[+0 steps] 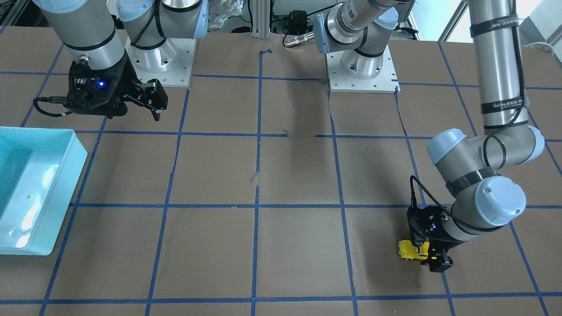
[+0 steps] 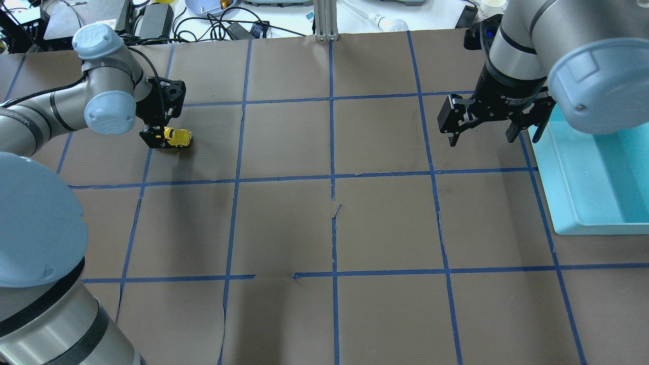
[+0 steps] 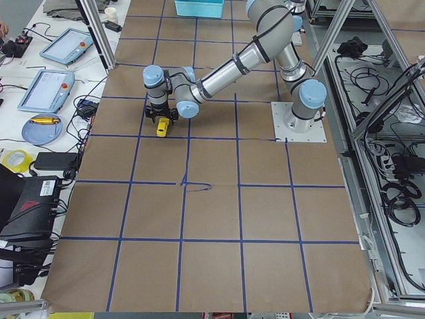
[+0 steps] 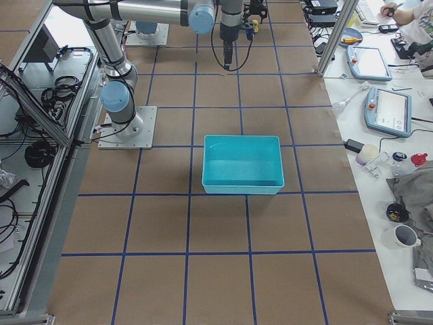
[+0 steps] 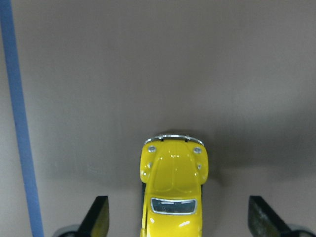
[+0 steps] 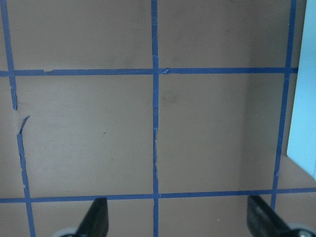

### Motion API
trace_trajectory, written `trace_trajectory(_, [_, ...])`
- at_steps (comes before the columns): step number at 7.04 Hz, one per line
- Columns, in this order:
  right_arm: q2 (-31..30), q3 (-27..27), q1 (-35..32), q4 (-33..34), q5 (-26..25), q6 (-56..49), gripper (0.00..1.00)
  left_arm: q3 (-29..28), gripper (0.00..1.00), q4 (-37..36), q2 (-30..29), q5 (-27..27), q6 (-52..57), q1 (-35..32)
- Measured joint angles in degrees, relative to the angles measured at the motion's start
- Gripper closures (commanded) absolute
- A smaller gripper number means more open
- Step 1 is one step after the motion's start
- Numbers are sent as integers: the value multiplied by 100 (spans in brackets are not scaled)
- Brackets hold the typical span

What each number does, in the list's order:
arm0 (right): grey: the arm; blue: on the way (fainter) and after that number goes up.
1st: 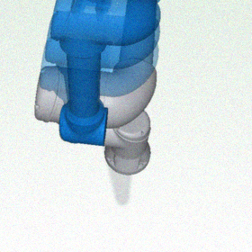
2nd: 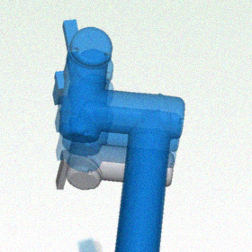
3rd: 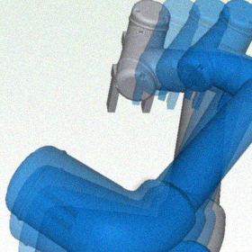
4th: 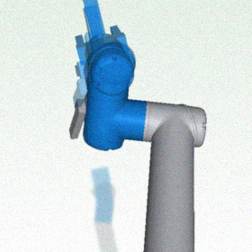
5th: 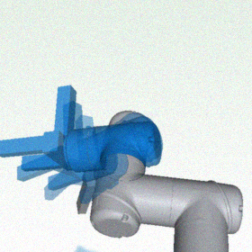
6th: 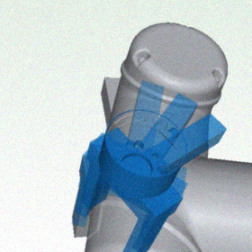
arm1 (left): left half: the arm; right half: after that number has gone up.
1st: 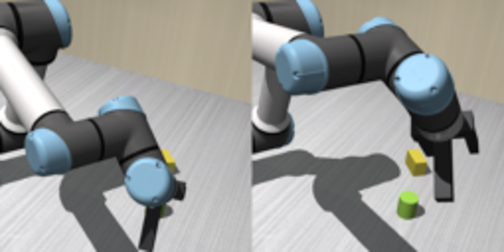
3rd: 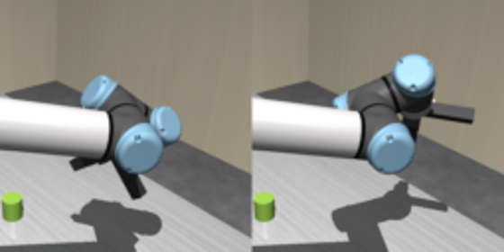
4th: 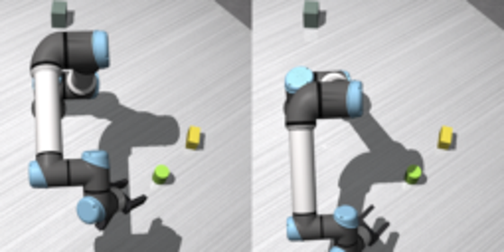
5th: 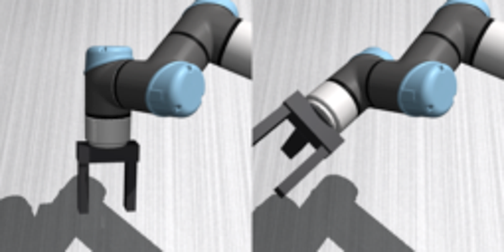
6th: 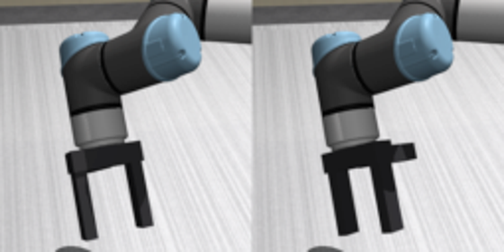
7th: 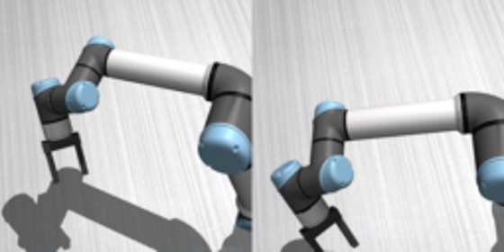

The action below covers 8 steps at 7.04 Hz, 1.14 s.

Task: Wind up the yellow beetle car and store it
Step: 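Hold the yellow car with the left gripper and pull it backward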

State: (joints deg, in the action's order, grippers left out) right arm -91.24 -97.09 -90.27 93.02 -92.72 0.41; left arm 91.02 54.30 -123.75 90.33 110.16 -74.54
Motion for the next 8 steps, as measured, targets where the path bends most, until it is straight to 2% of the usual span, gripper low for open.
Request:
trace_trajectory(1, [-3,-46,0,16,0,2,0,10,20,-10,-8,-10,58,19])
trace_trajectory(2, [-10,-71,0,31,0,-4,0,16,57,-17,-16,-29,81,24])
trace_trajectory(3, [-13,-90,1,37,0,-8,0,24,85,-65,-21,-31,96,26])
trace_trajectory(8, [-22,-108,0,54,0,-1,0,26,93,-262,-69,-6,101,27])
